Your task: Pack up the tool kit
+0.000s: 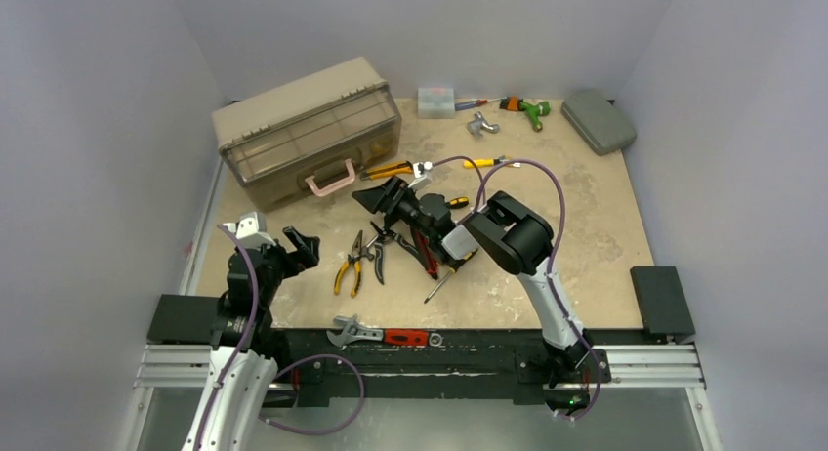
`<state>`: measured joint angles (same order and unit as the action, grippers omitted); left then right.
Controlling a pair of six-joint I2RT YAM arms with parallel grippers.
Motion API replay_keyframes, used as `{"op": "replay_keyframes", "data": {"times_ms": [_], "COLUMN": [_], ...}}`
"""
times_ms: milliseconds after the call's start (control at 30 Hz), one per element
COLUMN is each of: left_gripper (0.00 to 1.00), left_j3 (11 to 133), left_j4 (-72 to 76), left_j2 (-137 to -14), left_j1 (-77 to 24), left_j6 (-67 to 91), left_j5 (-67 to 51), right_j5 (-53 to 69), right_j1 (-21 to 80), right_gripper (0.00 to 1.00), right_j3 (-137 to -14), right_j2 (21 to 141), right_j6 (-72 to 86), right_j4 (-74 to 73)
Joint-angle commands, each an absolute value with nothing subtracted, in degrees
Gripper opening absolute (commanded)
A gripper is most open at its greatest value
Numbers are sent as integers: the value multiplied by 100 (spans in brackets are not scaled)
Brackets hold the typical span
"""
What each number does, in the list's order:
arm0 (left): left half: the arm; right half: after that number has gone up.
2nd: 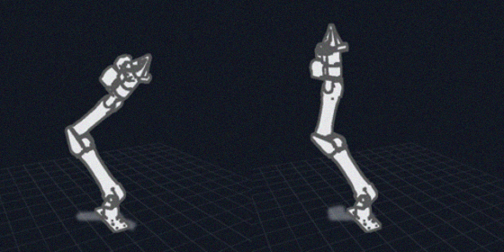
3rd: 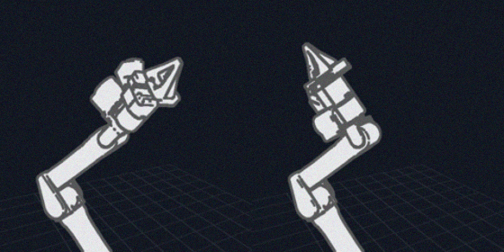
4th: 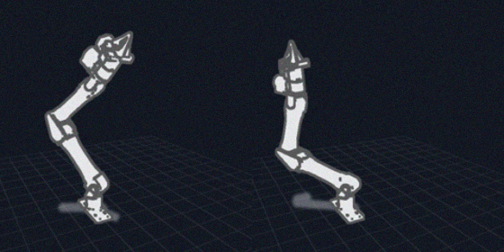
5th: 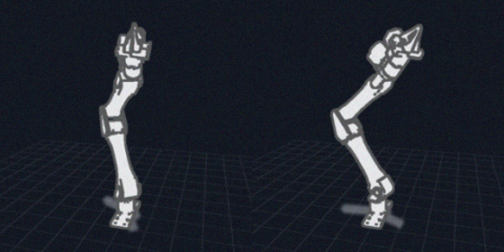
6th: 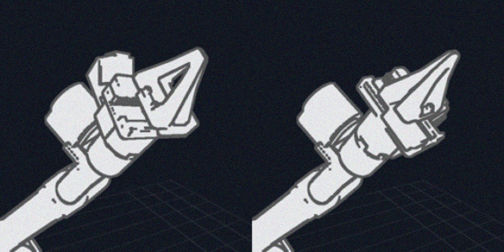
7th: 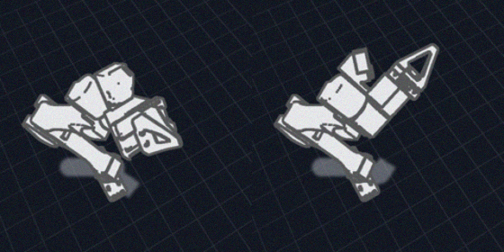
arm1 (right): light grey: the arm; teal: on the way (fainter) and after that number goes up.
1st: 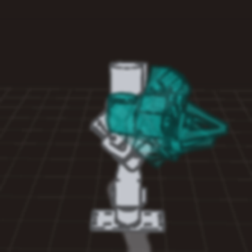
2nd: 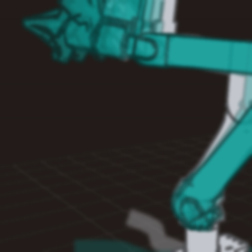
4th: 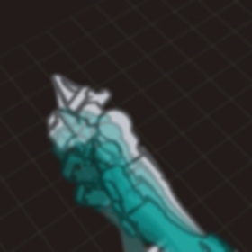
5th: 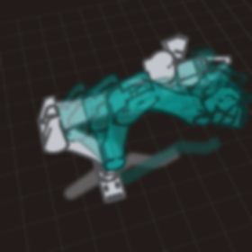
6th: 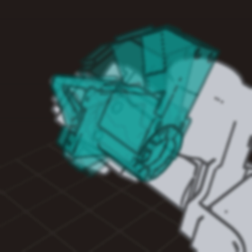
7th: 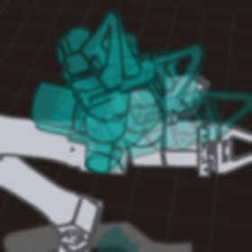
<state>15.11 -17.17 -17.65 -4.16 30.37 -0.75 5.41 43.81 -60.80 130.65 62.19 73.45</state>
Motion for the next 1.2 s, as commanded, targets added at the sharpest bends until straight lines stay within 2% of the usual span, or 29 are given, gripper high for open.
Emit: {"op": "replay_keyframes", "data": {"times_ms": [0, 267, 500, 900, 1033, 1167], "left_gripper": [92, 91, 91, 90, 89, 89], "left_j3": [1505, 1497, 1492, 1494, 1500, 1503], "left_j4": [-1450, -1450, -1432, -1408, -1416, -1425], "left_j2": [-1843, -1780, -1772, -1801, -1804, -1796], "left_j1": [-422, -422, -422, -422, -422, -422], "left_j6": [2944, 2936, 2935, 2924, 2919, 2927], "left_j5": [-139, -149, -174, -185, -185, -165], "right_j5": [479, 459, 252, 38, 38, 47], "right_j1": [4377, 4385, 4385, 4386, 4386, 4386], "right_gripper": [89, 86, 78, 26, 1, 0], "right_j3": [-6575, -7626, -8323, -8823, -8611, -8302], "right_j2": [13310, 13795, 14165, 14436, 14255, 13977], "right_j6": [6377, 6513, 6679, 7185, 7173, 7153], "right_j4": [7666, 6959, 6542, 6632, 6820, 6909]}}
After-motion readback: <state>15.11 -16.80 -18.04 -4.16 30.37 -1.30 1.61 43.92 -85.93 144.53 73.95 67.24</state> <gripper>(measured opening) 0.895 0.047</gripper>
